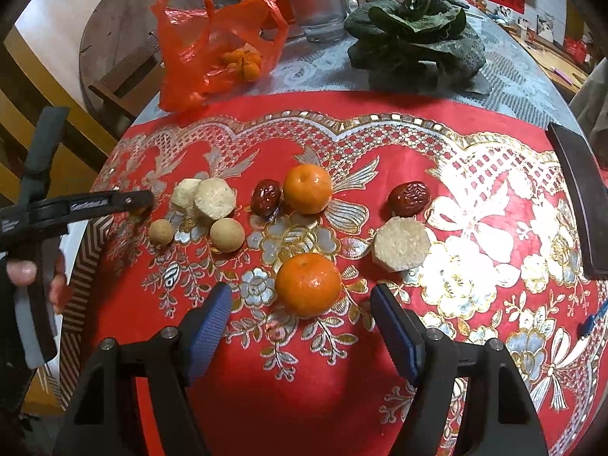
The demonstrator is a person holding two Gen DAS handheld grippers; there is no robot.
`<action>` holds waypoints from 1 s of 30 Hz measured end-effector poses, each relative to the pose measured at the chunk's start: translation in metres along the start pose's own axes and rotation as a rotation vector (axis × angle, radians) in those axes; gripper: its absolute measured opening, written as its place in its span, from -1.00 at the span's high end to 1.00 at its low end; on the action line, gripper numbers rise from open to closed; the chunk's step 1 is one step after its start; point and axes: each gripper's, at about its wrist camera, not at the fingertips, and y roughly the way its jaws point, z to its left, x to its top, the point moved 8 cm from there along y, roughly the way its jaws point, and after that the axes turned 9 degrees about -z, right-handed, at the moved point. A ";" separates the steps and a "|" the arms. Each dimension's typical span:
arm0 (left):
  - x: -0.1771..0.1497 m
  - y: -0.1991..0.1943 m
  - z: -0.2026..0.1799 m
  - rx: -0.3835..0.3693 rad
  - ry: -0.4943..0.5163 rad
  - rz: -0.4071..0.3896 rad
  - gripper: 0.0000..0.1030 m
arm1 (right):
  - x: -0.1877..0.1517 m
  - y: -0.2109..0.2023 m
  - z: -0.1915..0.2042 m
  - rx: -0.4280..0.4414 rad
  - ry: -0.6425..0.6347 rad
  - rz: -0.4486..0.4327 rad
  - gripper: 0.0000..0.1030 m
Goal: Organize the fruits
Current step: 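Grasp a brown kiwi with the left tool while the right tool grasps a tangerine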
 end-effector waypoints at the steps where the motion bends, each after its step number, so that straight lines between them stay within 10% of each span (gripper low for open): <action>1: -0.001 -0.004 0.000 0.000 0.004 -0.005 0.47 | 0.000 0.002 -0.001 -0.003 0.002 0.001 -0.43; 7: -0.009 -0.018 -0.005 -0.025 0.003 -0.004 0.47 | 0.003 0.009 0.000 -0.035 -0.067 0.010 0.26; 30: -0.040 -0.105 0.025 -0.052 -0.045 -0.068 0.47 | -0.011 -0.033 0.121 0.121 -0.231 -0.008 0.26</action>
